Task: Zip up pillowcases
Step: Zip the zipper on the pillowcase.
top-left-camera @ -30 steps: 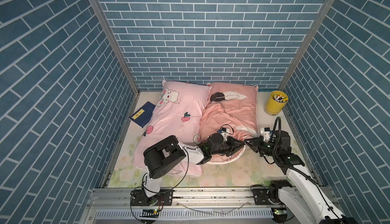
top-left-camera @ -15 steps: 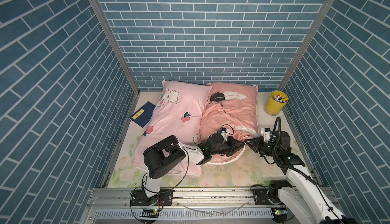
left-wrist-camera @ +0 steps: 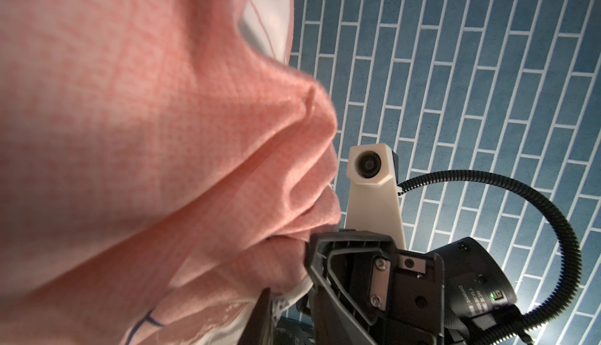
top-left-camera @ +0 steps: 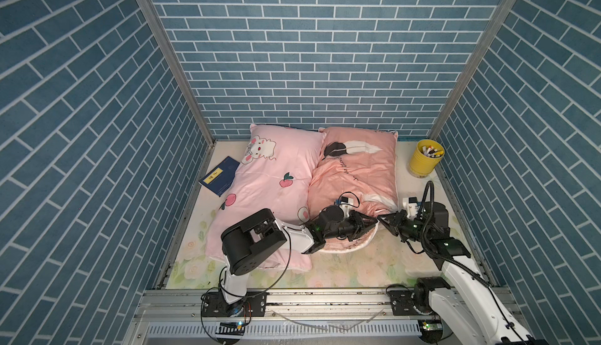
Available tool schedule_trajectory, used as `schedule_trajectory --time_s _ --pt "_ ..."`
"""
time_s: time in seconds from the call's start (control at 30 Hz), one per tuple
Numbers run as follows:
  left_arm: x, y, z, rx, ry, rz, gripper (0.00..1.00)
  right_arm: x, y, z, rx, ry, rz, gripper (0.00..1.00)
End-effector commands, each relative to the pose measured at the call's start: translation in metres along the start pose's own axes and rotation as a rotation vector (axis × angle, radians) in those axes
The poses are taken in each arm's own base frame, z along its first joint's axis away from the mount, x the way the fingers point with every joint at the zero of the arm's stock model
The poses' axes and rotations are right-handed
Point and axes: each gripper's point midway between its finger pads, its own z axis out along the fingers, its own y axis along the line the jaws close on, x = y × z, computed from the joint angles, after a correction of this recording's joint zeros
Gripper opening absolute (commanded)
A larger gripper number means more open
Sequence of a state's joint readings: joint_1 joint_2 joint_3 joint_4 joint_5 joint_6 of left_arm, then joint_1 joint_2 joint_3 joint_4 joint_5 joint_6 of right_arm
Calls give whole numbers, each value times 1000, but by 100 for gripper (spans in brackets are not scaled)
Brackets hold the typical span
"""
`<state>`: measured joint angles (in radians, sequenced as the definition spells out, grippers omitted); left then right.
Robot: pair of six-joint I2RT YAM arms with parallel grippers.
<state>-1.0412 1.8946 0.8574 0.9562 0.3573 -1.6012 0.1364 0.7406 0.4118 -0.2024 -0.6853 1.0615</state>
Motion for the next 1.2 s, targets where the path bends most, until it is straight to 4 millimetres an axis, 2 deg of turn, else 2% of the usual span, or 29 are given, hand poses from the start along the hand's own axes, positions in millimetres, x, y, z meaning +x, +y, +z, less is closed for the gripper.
schedule_trajectory --time_s 0.0,0.57,0.83,1.17 --pt "2 0 -2 9 0 14 22 -7 15 -6 -24 -28 -29 0" --pt "3 1 0 -6 10 14 0 -9 19 -11 -29 -48 -44 0" --pt "14 5 0 -85 72 79 0 -19 20 -27 1 -122 -67 0" --pt "25 17 -16 -252 144 215 0 -29 18 -39 32 -187 -85 0"
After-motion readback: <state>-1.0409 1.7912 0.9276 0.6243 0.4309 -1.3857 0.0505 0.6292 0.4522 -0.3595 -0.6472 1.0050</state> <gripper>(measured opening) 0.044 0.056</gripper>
